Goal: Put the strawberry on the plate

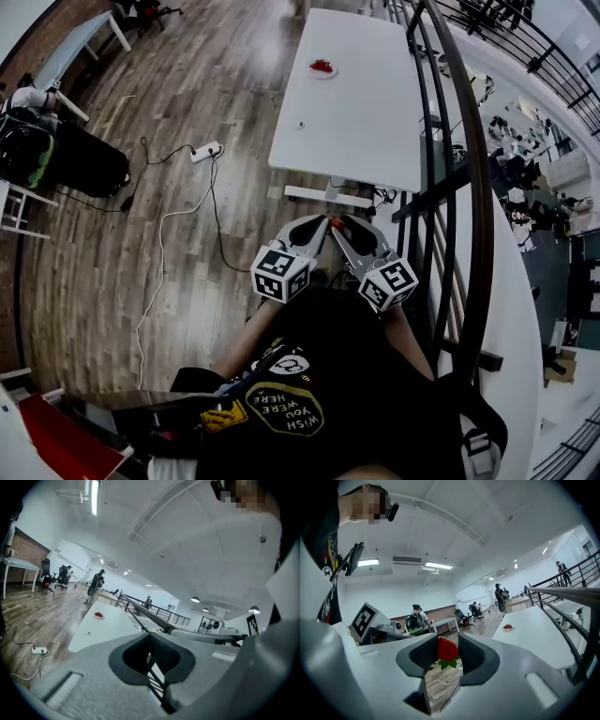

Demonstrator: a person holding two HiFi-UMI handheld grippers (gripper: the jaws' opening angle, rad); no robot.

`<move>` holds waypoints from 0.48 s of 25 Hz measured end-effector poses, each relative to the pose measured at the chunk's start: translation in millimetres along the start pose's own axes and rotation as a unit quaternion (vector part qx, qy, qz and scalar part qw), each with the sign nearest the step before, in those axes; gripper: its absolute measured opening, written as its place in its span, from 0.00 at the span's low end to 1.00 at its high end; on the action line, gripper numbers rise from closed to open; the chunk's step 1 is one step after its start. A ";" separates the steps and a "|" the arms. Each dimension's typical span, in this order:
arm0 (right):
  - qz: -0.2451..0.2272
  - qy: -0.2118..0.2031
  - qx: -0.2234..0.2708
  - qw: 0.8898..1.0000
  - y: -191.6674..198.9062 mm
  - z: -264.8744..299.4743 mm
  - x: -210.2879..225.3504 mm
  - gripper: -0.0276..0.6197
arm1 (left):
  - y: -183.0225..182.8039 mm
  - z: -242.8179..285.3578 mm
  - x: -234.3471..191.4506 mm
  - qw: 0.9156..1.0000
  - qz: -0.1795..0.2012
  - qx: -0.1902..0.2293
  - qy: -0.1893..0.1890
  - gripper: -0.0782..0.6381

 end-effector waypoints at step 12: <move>0.029 0.011 0.001 1.000 -1.1 1.8 76.0 0.25 | 9.2 58.2 -1.2 0.999 0.014 -0.039 -0.026 0.11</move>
Point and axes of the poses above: the fingertips, and each gripper's own axes: z forward along the fingers, x to its right, y out of its underside, the point moved 4 cm from there along -z, backward along the fingers, and after that the axes turned 4 degrees about -z, right-handed, at the moved point
